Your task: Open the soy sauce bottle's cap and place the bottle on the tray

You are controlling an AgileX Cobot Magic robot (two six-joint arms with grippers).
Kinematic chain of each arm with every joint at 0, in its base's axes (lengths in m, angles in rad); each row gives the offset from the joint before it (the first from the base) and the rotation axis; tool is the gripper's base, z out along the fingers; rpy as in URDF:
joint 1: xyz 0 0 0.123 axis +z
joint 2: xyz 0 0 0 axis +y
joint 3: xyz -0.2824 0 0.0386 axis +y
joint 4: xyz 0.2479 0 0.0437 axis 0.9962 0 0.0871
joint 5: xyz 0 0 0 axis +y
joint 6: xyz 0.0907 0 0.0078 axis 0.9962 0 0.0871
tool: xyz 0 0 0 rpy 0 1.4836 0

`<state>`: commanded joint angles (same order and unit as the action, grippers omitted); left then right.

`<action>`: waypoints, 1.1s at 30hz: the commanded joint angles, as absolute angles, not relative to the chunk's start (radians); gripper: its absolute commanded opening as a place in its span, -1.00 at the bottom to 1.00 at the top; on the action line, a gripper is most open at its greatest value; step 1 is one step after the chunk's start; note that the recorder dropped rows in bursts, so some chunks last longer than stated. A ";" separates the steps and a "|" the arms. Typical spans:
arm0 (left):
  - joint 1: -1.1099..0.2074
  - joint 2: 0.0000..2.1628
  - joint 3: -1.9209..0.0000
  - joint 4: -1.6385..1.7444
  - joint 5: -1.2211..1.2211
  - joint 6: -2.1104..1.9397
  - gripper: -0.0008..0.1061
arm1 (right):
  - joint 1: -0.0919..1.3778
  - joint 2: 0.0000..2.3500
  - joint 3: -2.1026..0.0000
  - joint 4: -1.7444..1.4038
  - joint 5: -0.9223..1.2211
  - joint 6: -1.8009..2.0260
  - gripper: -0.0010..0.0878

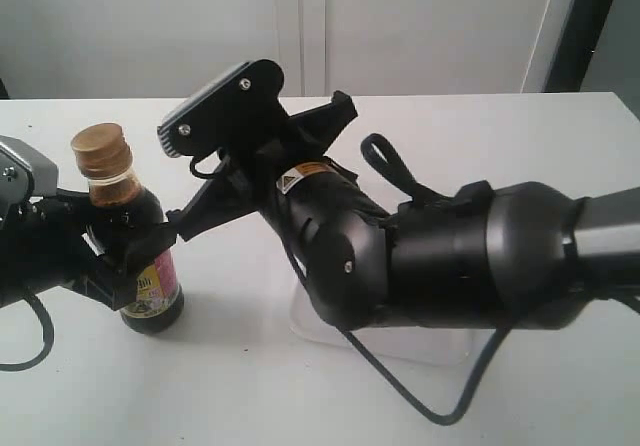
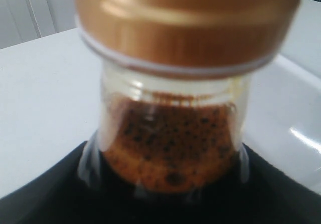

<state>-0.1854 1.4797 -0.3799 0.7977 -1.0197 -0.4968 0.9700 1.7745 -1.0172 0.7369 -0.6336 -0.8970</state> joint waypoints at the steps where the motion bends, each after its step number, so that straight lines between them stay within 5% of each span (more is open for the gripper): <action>1: -0.185 1.480 -0.380 0.798 -1.020 -0.497 -0.99 | 0.970 1.782 -1.029 0.739 -0.624 -0.897 -0.98; 33: -0.185 1.480 -0.380 0.820 -1.015 -0.497 -0.99 | 1.008 1.915 -1.307 0.762 -0.435 -0.949 -0.98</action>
